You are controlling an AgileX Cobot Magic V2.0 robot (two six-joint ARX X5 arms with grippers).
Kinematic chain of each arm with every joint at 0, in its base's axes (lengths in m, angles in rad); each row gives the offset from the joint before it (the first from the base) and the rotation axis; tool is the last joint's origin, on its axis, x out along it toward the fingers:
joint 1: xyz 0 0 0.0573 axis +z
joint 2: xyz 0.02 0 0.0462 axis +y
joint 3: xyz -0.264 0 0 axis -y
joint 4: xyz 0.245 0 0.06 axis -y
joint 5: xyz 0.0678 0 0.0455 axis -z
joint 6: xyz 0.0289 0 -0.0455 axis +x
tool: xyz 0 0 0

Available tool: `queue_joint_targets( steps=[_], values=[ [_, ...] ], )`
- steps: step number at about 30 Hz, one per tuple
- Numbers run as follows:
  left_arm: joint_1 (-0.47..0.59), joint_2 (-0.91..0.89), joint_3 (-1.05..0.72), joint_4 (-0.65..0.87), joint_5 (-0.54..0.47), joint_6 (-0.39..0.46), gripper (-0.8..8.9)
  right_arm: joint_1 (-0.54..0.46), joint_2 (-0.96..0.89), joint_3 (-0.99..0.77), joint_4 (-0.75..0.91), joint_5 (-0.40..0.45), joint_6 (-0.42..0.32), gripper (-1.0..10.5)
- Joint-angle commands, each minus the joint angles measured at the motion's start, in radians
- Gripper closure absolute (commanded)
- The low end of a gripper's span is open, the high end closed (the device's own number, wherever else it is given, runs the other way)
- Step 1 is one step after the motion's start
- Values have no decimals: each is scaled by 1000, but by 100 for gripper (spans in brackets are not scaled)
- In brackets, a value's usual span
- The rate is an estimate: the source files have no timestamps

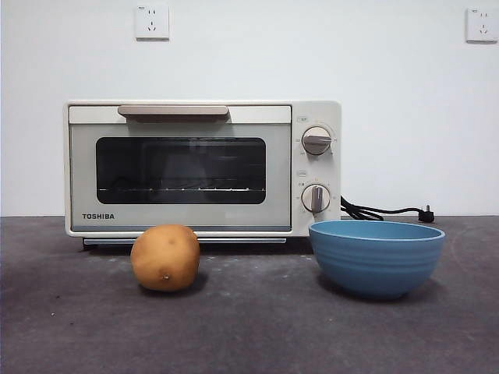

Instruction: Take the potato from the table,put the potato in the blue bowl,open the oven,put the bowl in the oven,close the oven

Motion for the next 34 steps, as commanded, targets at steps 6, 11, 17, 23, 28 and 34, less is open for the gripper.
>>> queue_joint_targets(
  steps=[6, 11, 17, 23, 28, 34],
  values=[
    [-6, -1, 15, -14, -3, 46, 821, 32, 1, 0, 3, -2, -14, 484],
    [-6, -1, 15, -14, -3, 46, 821, 32, 2, 0, 3, -3, 2, 342],
    [-6, -1, 15, -14, -2, 46, 821, 53, 14, 0, 24, -3, 30, 345],
    [-6, -1, 15, -14, -3, 46, 821, 108, 55, 0, 73, -2, 64, 348],
    [-6, -1, 15, -14, -2, 45, 821, 212, 122, 0, 193, 21, 139, 348],
    [-6, -1, 15, -14, -3, 45, 821, 405, 269, 2, 340, 186, 203, 348]
  ],
)
